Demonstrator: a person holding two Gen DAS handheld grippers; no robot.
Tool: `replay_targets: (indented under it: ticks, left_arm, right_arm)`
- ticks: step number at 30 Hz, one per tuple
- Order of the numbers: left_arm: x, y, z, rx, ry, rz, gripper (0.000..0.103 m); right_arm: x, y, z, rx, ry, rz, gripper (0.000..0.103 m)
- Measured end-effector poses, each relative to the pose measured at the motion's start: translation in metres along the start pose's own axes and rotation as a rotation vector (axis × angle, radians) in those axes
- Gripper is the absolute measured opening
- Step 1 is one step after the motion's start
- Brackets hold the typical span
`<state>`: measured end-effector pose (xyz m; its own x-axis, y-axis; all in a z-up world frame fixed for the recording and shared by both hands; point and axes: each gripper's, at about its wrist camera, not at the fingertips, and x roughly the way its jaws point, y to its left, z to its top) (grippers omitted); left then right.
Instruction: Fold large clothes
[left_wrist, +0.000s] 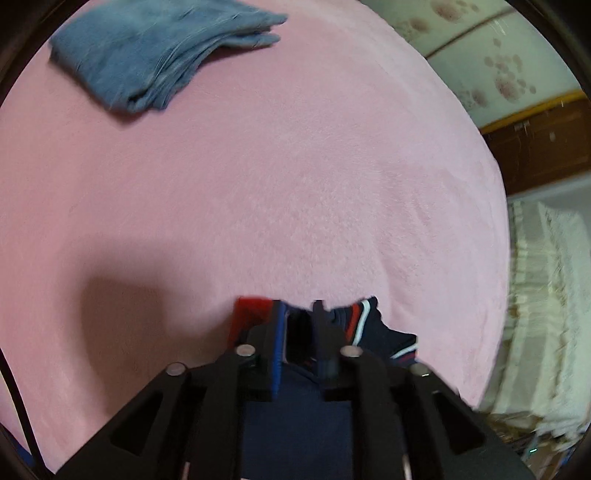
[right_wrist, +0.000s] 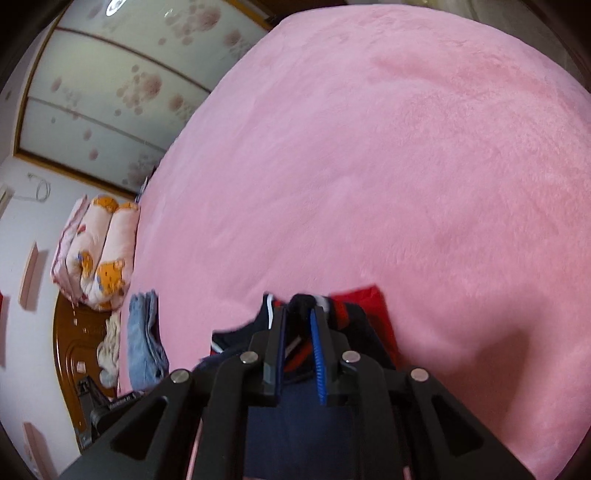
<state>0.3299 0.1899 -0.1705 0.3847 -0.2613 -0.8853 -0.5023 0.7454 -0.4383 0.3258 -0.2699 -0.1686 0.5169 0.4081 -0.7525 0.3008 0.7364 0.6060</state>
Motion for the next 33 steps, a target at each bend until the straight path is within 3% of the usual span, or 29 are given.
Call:
replay_targets:
  ticks: [2,5,9,15,22,25,28,33]
  left_arm:
    - [-0.003,-0.004,0.004,0.040,-0.032,0.034,0.037]
    - [-0.005,-0.010,0.000,0.110,-0.011,0.093,0.053]
    - [-0.004,-0.008,-0.017,0.154,0.058,0.111,0.054]
    - [0.004,0.017,-0.041,0.109,0.112,0.103,0.054]
    - [0.030,0.035,-0.055,0.073,0.173,0.098,0.053]
    - [0.035,0.037,-0.057,0.064,0.175,0.066,0.037]
    - [0.033,0.031,-0.059,0.094,0.161,0.077,0.019]
    - [0.031,0.029,-0.062,0.131,0.157,0.099,0.014]
  right_arm:
    - [-0.003,0.001,0.005,0.000,-0.024,-0.004,0.014]
    - [-0.006,0.006,0.009,-0.053,-0.023,-0.044,0.014]
    - [-0.008,0.002,0.006,-0.086,0.062,-0.031,0.017]
    - [-0.004,-0.017,-0.010,-0.123,0.176,-0.092,0.039]
    - [0.022,-0.040,-0.030,-0.124,0.272,-0.135,0.039]
    - [0.025,-0.039,-0.031,-0.139,0.247,-0.098,0.007]
    - [0.023,-0.037,-0.031,-0.146,0.238,-0.099,0.005]
    - [0.008,-0.042,-0.033,-0.126,0.183,-0.147,0.002]
